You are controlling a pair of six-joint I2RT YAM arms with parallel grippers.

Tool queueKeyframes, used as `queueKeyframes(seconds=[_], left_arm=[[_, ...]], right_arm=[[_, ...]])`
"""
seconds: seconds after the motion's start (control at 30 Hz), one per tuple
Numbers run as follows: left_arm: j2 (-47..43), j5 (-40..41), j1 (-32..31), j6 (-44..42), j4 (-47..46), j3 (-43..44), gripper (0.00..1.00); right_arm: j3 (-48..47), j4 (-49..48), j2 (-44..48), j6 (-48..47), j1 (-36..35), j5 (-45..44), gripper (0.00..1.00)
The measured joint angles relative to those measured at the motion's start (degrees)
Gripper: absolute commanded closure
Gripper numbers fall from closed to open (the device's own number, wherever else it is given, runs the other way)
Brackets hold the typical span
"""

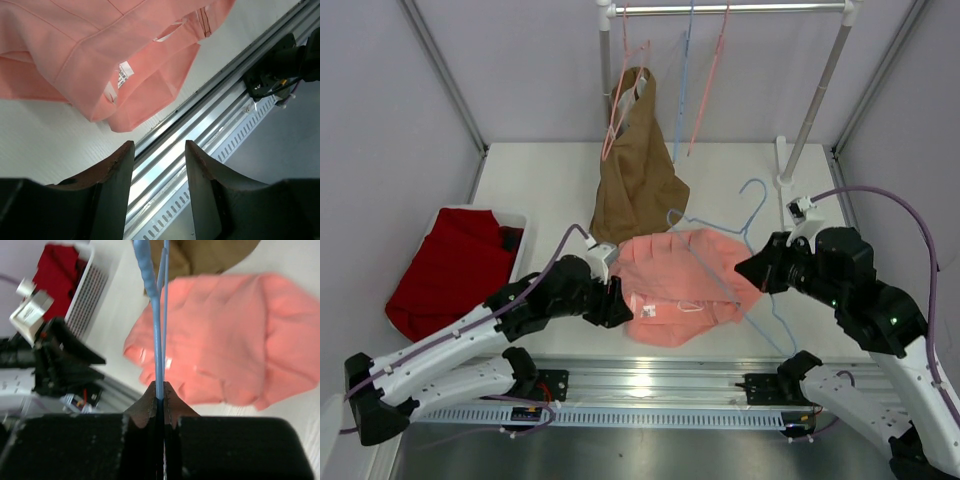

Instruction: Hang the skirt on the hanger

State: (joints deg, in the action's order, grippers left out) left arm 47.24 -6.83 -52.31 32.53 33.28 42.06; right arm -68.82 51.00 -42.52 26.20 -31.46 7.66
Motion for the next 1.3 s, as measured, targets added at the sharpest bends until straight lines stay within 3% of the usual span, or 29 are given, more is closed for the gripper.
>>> queueKeyframes(seconds=[0.13,0.37,0.77,1.13,1.3], left_arm=[[2.8,3.2,-4.2,2.1,-2.4,-0.5,0.56],[8.3,9.4,-7.0,7.7,-7.5,-2.9,0.68],[13.7,18.2,-7.0,15.9,-11.0,-5.2,0.7],[15.5,21.0,-7.0,18.5,-13.2,-7.2,0.67],[16.3,22.2,-7.0,18.6,-14.3,-7.3,0.7]], right_arm=[[0.7,3.3,2.1,1.8,-4.0,2.5,1.0],[0.3,8.7,3.3,1.3,-4.7,6.0,1.0],[3.5,12.7,5.2,-0.9,-4.8,13.8,1.0],[5.4,13.1,6.1,-1.7,-4.8,16.5,1.0],[6.2,13.3,6.1,-2.3,-4.8,17.2,1.0]])
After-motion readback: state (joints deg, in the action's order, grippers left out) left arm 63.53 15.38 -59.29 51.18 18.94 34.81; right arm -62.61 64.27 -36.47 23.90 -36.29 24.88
